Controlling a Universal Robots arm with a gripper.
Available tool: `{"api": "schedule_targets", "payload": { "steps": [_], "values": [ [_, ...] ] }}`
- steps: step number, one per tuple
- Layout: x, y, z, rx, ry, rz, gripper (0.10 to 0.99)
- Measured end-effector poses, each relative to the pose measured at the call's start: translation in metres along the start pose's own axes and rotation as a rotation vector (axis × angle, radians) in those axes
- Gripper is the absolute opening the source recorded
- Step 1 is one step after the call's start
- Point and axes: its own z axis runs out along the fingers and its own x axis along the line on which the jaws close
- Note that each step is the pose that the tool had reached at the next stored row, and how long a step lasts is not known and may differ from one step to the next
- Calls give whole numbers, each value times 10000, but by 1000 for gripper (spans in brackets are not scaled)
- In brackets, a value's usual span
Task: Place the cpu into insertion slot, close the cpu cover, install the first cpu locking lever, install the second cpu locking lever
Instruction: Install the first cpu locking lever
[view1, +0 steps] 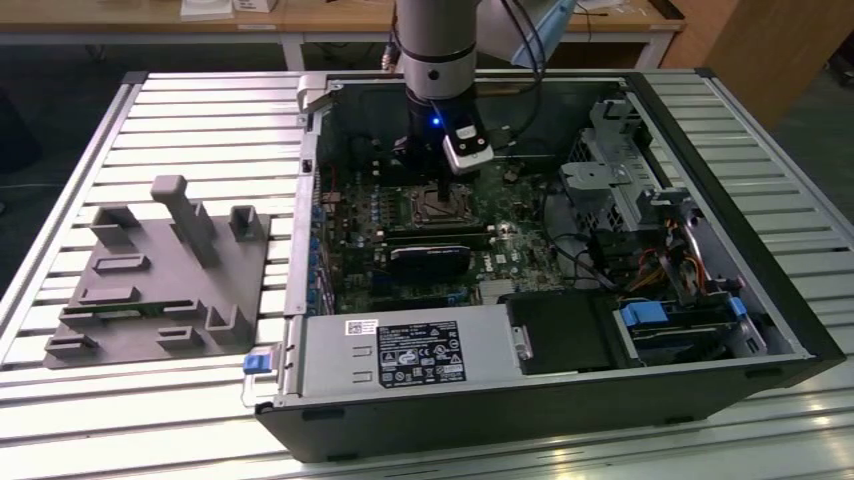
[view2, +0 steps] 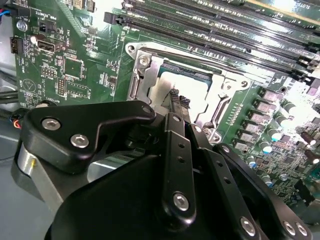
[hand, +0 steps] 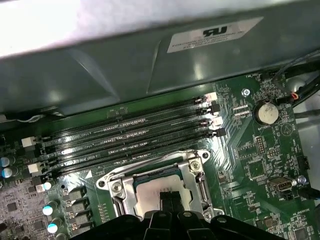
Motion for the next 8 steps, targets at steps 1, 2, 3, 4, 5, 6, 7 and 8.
{"api": "schedule_targets", "payload": {
  "steps": [1, 2, 3, 4, 5, 6, 7, 8],
  "values": [
    [0, 0, 0, 0, 0, 0, 106],
    [0, 0, 0, 0, 0, 0, 106],
    [0, 0, 0, -1, 0, 1, 106],
    [0, 0, -5, 3, 1, 1, 106],
    [-2, 1, -16, 3, 1, 0, 106],
    [-3, 1, -31, 3, 0, 1, 106],
    [-5, 1, -49, 5, -1, 0, 106],
    [-7, 2, -67, 12, -4, -1, 106]
  ]
}}
